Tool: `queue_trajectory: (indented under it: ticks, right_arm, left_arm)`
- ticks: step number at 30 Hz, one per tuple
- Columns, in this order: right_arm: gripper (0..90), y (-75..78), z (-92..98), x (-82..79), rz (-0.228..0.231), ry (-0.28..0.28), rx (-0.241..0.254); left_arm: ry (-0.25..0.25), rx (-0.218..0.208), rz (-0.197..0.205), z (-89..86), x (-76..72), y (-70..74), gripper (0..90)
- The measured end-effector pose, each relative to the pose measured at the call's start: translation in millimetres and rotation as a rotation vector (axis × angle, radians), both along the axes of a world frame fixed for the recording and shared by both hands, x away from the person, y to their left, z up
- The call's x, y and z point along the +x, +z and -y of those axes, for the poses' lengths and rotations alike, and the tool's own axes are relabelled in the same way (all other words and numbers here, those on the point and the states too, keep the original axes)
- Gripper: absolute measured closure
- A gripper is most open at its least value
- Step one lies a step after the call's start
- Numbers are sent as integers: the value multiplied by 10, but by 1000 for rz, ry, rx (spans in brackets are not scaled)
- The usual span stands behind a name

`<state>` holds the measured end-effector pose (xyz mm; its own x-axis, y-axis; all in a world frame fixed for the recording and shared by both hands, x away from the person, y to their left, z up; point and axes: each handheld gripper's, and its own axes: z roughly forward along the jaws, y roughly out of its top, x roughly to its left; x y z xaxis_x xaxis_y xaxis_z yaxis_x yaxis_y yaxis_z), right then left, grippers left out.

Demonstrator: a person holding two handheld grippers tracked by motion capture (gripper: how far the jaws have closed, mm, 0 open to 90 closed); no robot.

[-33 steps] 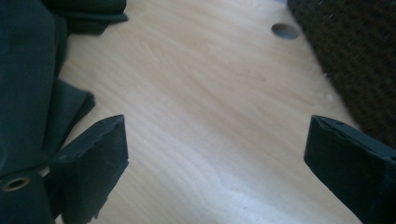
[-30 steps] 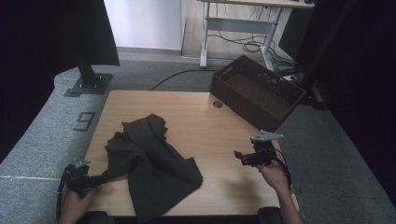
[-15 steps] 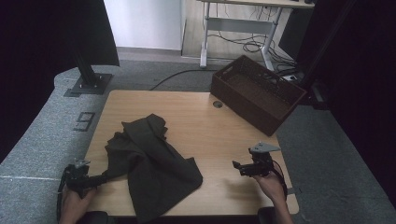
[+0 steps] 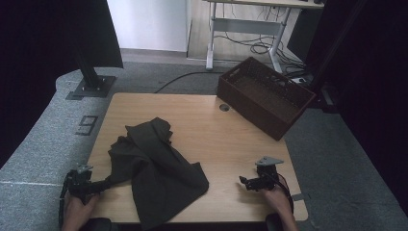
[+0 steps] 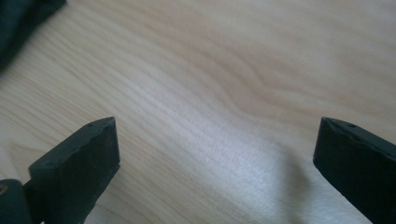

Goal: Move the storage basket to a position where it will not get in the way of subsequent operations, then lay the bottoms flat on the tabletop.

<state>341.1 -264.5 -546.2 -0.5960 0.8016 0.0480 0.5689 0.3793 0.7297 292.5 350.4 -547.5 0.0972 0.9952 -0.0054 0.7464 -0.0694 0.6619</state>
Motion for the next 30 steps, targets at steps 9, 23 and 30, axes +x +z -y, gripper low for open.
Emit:
queue_trajectory:
  ticks: [9, 23, 30]
  right_arm:
    - [0, -106, -55, -23, 7, -11, -46]
    - [0, -108, -56, -34, 7, -20, -42]
    - [0, -55, -128, -85, 10, -2, -28]
  left_arm:
    - [-4, -1, 3, -6, -8, 1, 0]
    - [-21, -20, -42, -42, -53, 97, 92]
    - [-58, -35, 10, 17, -115, 356, 115]
